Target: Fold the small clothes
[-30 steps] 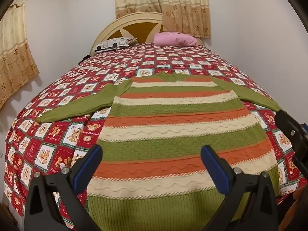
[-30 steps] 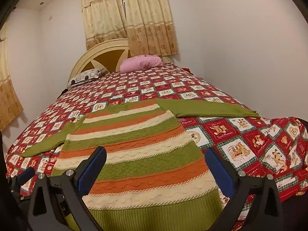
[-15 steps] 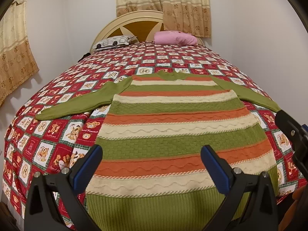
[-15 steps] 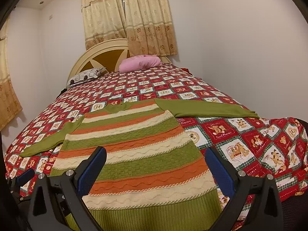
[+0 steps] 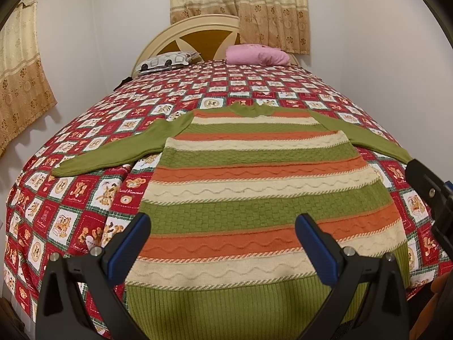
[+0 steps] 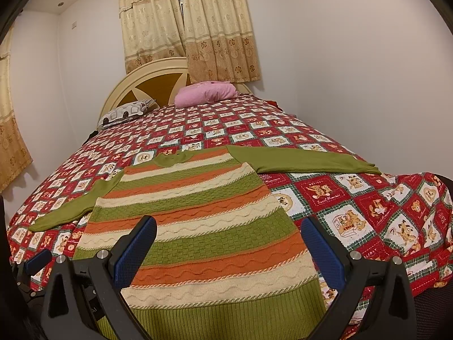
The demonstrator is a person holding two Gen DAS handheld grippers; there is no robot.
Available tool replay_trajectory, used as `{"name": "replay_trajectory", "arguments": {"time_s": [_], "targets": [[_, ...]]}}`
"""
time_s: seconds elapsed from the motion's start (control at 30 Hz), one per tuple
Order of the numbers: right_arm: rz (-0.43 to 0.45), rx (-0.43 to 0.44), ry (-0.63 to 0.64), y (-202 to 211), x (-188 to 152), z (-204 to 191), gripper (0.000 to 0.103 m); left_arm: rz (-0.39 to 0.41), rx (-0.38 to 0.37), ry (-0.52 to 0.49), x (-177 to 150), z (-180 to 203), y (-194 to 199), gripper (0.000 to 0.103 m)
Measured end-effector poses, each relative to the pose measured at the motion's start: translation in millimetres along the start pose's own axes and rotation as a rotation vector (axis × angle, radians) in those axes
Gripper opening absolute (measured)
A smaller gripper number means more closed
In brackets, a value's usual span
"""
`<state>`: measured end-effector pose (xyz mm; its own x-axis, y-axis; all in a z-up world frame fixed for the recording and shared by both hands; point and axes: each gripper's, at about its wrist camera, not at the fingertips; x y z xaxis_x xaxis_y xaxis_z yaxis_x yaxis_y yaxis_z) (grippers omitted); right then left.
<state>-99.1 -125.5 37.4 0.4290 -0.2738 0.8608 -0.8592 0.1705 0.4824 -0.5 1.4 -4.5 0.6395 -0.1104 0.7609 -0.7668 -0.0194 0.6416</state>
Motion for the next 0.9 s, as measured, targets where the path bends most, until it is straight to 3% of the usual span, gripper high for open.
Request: {"name": "replay_trajectory", "arguments": {"time_s": [0.9], "targets": [[-0.003, -0.001, 0.0, 1.0, -1.6, -2.4, 0.102, -0.012, -0.002, -0.003, -3.8, 3.1, -3.8, 0.103]]}}
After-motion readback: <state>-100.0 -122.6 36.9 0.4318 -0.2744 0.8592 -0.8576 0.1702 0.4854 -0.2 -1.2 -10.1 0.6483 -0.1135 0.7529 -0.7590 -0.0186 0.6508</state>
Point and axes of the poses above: each gripper's, at about its wrist camera, not at the fingertips, and y roughly against the way its jaws point, z to its right, x to its top, and after that the axes turned 4 degrees about x, right-handed
